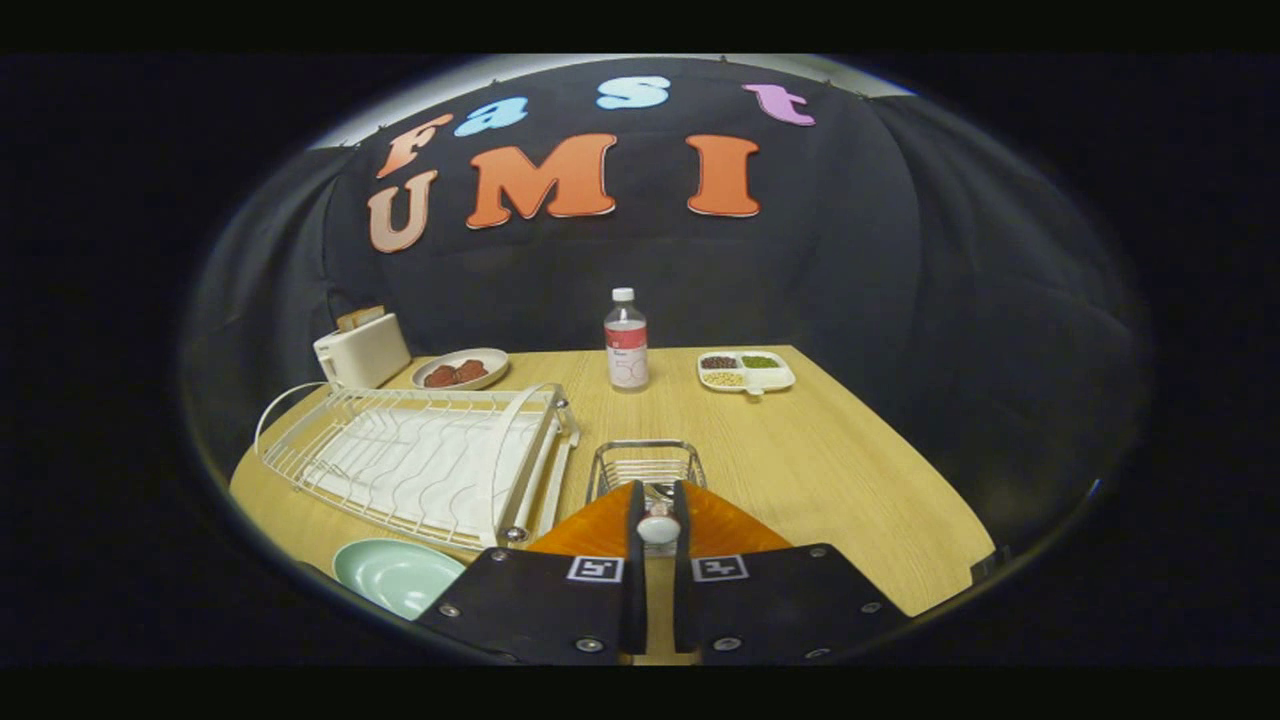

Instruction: Take the plate from the dish rack, then take the spoon from the basket and place it into the plate.

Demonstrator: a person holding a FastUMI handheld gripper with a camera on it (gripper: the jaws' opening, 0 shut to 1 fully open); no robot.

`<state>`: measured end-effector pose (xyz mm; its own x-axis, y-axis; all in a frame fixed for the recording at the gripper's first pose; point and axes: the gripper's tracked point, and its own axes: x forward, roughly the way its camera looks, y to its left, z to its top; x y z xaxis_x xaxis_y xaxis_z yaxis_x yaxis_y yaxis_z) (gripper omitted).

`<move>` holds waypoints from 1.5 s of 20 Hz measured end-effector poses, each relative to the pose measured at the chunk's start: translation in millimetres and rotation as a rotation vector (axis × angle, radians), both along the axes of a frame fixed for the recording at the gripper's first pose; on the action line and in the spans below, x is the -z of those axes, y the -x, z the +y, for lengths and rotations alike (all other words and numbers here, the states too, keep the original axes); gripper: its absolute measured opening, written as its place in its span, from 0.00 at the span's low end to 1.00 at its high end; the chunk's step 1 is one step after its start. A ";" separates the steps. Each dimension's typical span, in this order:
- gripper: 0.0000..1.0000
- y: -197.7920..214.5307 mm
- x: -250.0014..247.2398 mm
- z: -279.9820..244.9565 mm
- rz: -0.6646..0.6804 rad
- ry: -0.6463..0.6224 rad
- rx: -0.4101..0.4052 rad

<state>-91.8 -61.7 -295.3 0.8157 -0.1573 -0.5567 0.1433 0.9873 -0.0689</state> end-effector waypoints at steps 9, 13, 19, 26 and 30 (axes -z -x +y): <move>0.11 12.4 -83.6 34.4 -0.087 -0.006 -0.094; 0.11 34.5 -98.3 63.0 -0.089 -0.052 -0.147; 0.11 67.1 -112.1 102.0 -0.074 -0.063 -0.278; 0.11 97.9 -82.4 148.3 0.016 -0.124 -0.401; 0.11 106.1 -48.4 167.0 0.087 -0.132 -0.461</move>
<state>-197.9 105.3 -246.9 0.7337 0.2856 -0.6165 -0.3114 0.9478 0.0685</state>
